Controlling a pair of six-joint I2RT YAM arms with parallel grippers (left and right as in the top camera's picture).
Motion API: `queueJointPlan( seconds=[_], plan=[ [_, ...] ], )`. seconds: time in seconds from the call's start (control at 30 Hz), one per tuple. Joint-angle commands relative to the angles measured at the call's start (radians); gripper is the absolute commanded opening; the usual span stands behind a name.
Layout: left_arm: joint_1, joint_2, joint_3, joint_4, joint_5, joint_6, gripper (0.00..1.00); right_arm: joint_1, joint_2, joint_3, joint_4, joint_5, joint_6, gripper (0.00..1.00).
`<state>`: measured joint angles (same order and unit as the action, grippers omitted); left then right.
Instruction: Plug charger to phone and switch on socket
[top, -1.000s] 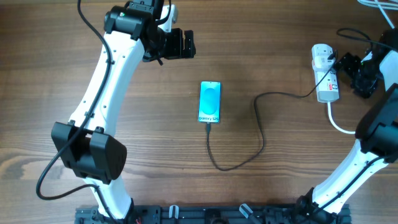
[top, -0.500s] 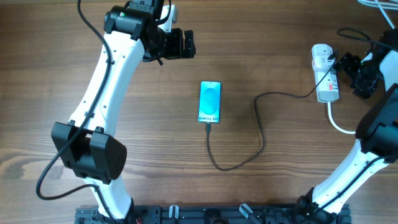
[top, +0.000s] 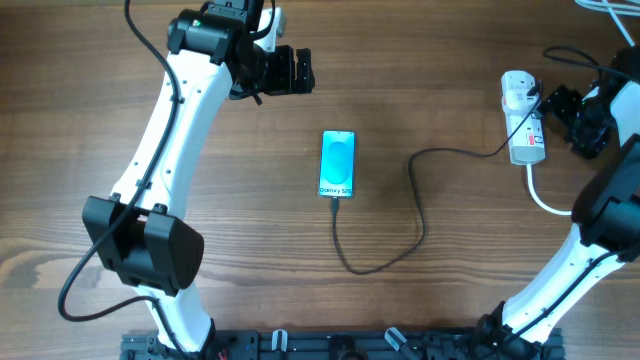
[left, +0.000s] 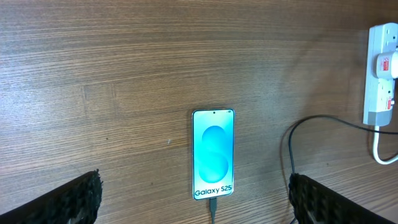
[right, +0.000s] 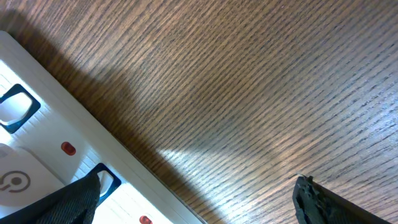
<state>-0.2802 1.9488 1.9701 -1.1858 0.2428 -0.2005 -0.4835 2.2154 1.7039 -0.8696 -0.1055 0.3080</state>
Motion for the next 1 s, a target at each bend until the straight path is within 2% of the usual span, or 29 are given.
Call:
queueJointPlan(
  seconds=[0.0,0.7,0.97],
  plan=[
    [0.002,0.003,-0.002,0.0,-0.009,-0.01,1.0,-0.002,0.02,-0.011,-0.007,-0.029,-0.016,1.0],
    [0.002,0.003,-0.002,0.0,-0.009,-0.01,1.0,0.021,0.064,-0.009,-0.074,-0.098,-0.043,1.0],
    [0.002,0.003,-0.002,0.0,-0.009,-0.01,1.0,-0.026,-0.129,-0.006,-0.263,-0.074,0.056,1.0]
  ],
)
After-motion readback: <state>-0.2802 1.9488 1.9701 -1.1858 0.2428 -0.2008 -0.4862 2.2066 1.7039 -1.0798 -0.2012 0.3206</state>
